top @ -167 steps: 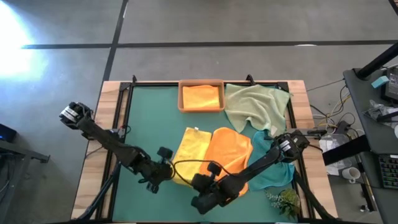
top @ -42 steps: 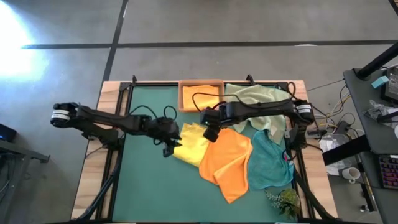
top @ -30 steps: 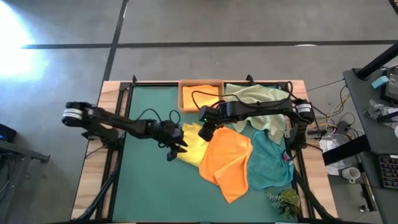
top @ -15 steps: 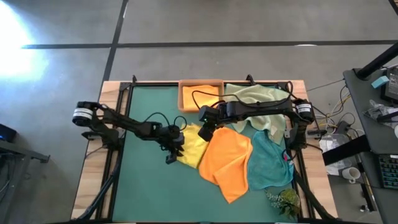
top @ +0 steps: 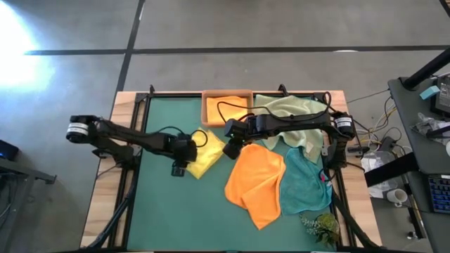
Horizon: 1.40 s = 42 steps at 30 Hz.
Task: Fold microfiber towels
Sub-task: Put the yellow towel into the orange bin
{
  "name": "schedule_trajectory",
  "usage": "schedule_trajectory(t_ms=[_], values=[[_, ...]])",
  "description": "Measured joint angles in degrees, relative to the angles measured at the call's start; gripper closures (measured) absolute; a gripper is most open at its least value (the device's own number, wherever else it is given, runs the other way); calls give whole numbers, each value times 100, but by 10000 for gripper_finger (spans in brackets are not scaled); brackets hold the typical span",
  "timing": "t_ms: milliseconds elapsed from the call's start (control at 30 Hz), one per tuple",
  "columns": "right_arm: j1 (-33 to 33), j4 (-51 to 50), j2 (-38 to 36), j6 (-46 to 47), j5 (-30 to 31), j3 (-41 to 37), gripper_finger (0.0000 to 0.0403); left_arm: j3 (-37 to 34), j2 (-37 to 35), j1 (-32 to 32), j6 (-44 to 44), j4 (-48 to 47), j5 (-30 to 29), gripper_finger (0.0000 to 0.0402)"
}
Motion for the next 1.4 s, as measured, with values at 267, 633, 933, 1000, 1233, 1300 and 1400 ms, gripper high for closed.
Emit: schedule_trajectory(t_ms=[267, 633, 933, 1000, 1233, 1300, 1400], values=[[-35, 781, 0, 2, -2, 4, 259, 243, -899, 0, -1280, -1111, 52, 268], [-499, 1167, 222, 226, -919, 9, 198, -531, -2841, -17, -4131, -1636, 958, 268], [-760, 1404, 776, 463, -1440, 9, 195, -1405, -3582, -17, -6470, -538, 995, 268], [-784, 1562, 890, 495, -1454, 9, 195, -1635, -3594, -17, -6815, -83, 1000, 268], [-857, 2155, 1344, 806, -1906, 9, 195, -1983, -3373, -17, -7565, 725, 995, 268], [-861, 2175, 1445, 815, -1906, 9, 195, -2015, -3255, -17, -7750, 750, 994, 268], [-863, 2176, 1572, 903, -1902, 7, 195, -2061, -3080, -17, -7854, 736, 993, 268]])
